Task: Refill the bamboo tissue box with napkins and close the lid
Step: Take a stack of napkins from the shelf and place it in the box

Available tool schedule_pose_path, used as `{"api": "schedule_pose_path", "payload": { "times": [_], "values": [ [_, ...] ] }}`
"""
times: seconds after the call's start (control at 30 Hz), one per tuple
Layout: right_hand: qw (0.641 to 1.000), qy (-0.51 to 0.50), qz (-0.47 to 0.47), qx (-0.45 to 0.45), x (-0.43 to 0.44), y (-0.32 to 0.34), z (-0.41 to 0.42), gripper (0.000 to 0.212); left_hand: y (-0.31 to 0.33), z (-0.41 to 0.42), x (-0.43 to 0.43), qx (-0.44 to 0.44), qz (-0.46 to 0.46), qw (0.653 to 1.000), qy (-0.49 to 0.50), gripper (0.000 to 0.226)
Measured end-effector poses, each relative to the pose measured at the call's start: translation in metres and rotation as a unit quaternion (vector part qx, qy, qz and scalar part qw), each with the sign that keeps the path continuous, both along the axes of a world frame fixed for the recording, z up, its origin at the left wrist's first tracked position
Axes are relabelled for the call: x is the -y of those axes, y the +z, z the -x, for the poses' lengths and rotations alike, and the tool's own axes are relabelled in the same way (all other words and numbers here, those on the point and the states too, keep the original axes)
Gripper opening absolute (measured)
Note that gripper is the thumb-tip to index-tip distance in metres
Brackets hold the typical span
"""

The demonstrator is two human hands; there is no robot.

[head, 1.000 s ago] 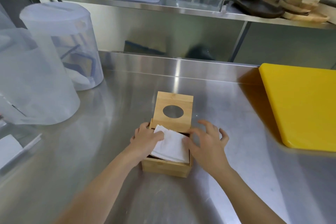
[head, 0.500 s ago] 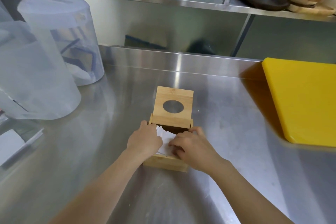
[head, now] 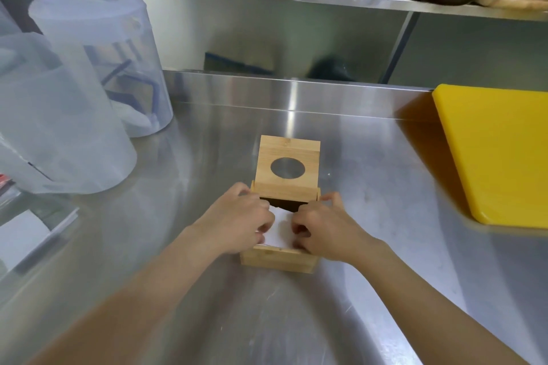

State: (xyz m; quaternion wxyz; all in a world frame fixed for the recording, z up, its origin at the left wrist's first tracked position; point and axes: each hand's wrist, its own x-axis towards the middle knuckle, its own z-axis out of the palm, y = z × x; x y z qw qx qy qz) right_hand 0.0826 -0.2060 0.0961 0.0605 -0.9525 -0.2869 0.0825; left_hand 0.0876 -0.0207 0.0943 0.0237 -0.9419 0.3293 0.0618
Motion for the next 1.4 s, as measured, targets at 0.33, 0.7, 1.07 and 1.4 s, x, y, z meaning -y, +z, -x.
{"api": "schedule_pose_path", "payload": {
  "times": [0.33, 0.7, 1.07, 1.4],
  "values": [
    [0.995, -0.003, 0.099, -0.035, -0.009, 0.002, -0.006, 0.009, -0.001, -0.014, 0.004, -0.071, -0.055, 0.996, 0.002, 0.011],
    [0.991, -0.011, 0.111, -0.074, -0.012, 0.006, -0.010, 0.020, 0.003, -0.011, 0.010, -0.065, -0.086, 0.994, -0.005, 0.014],
    [0.825, -0.288, -0.464, -0.145, 0.024, 0.013, -0.019, 0.010, 0.014, -0.018, -0.028, -0.094, 0.441, 0.868, 0.209, 0.019],
    [0.677, -0.348, -0.569, -0.312, 0.015, 0.002, -0.026, 0.050, -0.010, -0.022, -0.002, -0.284, 0.590, 0.659, 0.369, 0.031]
  ]
}}
